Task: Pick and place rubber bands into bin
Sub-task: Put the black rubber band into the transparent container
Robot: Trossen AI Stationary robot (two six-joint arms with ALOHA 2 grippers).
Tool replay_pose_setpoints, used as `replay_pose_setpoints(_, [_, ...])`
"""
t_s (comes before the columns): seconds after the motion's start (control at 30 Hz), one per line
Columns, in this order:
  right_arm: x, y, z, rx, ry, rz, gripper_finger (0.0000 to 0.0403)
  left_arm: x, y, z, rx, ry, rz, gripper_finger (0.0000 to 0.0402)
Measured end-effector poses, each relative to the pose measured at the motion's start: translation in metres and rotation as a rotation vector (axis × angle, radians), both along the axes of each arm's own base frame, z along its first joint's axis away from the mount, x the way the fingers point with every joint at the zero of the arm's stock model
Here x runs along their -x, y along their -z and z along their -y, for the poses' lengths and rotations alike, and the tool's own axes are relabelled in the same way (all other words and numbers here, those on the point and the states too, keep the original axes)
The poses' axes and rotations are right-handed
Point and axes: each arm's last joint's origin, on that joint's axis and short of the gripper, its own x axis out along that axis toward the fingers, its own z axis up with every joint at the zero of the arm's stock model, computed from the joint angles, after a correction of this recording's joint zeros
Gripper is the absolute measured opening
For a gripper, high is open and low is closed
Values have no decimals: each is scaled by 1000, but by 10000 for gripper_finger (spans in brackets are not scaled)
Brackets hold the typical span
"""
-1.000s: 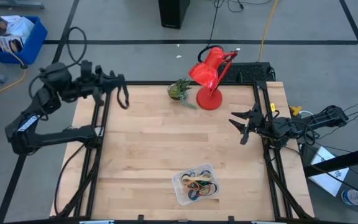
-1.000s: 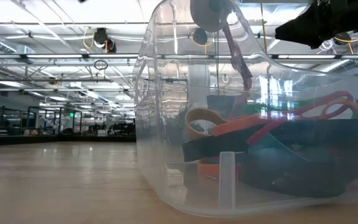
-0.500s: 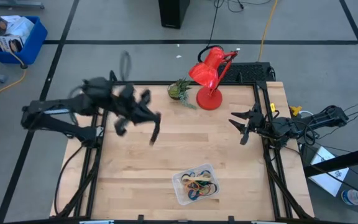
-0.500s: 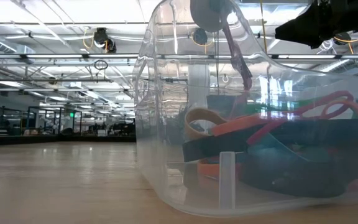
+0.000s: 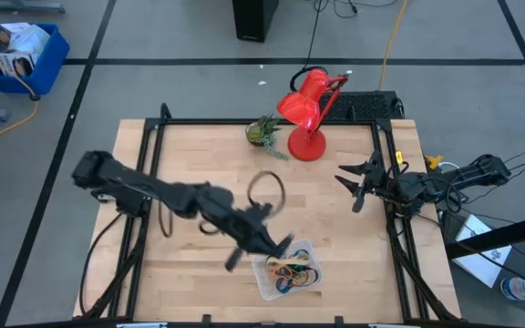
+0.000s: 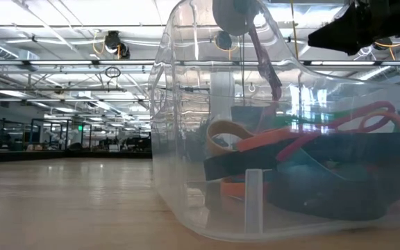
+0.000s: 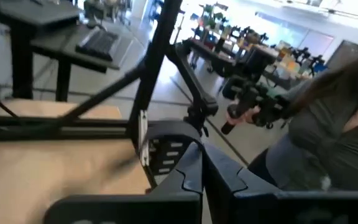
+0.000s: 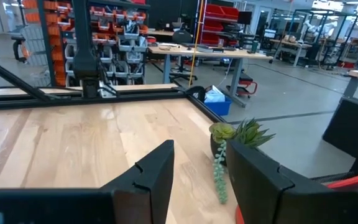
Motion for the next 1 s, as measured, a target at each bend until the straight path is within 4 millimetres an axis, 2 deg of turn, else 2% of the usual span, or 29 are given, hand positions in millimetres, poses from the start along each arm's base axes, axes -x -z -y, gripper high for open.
replay_pose_setpoints(0.2, [0,1,0,-9,1,-10,144,-36,21,31,-2,3,-55,4])
replay_pose_setpoints(0.37, [1,5,0,0,1,-44,144,-58,43,42,48,5,-146,6])
replay_pose_setpoints(0.6, [2,10,0,17,1,-105,144,-69,70,48,98,-12,-250,6])
replay_pose_setpoints(1.0, [2,10,0,-7,2,-95,144,-69,73,47,106,-52,-284,8])
